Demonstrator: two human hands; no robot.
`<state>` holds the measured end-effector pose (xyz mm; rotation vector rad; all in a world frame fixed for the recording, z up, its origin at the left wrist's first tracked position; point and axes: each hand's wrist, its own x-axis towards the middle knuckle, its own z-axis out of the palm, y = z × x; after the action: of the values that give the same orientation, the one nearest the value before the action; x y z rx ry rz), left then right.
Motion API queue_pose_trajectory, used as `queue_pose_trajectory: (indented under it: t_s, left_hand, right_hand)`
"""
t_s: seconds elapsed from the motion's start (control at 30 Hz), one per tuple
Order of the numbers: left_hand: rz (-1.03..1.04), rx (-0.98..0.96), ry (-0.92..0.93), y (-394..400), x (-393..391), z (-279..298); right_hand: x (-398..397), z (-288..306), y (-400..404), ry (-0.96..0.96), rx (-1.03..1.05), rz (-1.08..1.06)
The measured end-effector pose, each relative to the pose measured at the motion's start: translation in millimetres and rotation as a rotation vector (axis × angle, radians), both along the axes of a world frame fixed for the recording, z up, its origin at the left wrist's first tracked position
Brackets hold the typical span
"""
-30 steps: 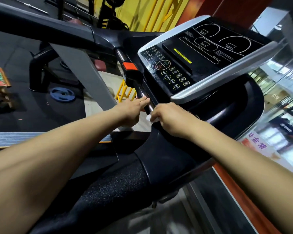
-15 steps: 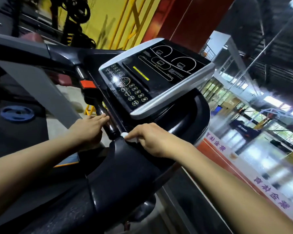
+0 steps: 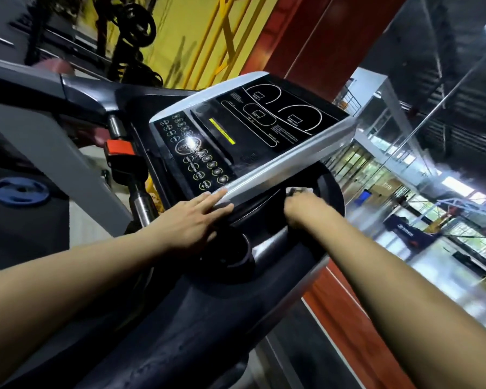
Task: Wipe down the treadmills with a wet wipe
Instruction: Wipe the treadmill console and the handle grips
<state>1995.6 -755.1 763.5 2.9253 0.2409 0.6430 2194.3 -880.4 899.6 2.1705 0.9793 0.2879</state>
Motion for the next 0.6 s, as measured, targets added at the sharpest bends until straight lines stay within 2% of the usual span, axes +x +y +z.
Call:
queue_pose_trajectory:
  t_s: [0.03,0.13,0.23,0.3,0.37,0.47,0.5,0.6]
  left_hand:
    - [-0.012,-0.009,-0.031,2.8,3.3,-6.4]
    - [-0.027,-0.077,-0.083,5.9,4.9,-19.0]
    - [-0.024,-0.142,-0.072,3.7,3.3,-20.5]
    - [-0.019,-0.164,-0.051,1.3,0.8,-17.5]
    - [-0.012,-0.181,-0.009,-0.6,-1.1,-14.8]
    - [0.003,-0.213,0.036,-6.0,-5.0,-9.1]
    - [0.004,-0.219,0.03,-6.9,-5.0,-8.4]
    - [0.005,-0.215,0.029,-7.4,-4.4,-8.0]
  right_hand:
    - [0.3,-9.2,7.3,0.037,-0.056,-0.018]
    - [-11.9,-43.1,21.2,0.307,-0.118,-0.084]
    - [-28.5,-54.9,22.5,0.429,-0.125,-0.144]
    - [-16.2,-52.1,21.7,0.388,-0.194,-0.1]
    - [6.8,-39.5,24.0,0.304,-0.176,-0.148]
    - [23.4,-14.1,17.6,0.005,-0.047,-0.094]
    - [23.4,-11.8,16.3,-0.074,-0.064,-0.093]
    - [7.8,-28.0,23.0,-0.063,-0.191,-0.125]
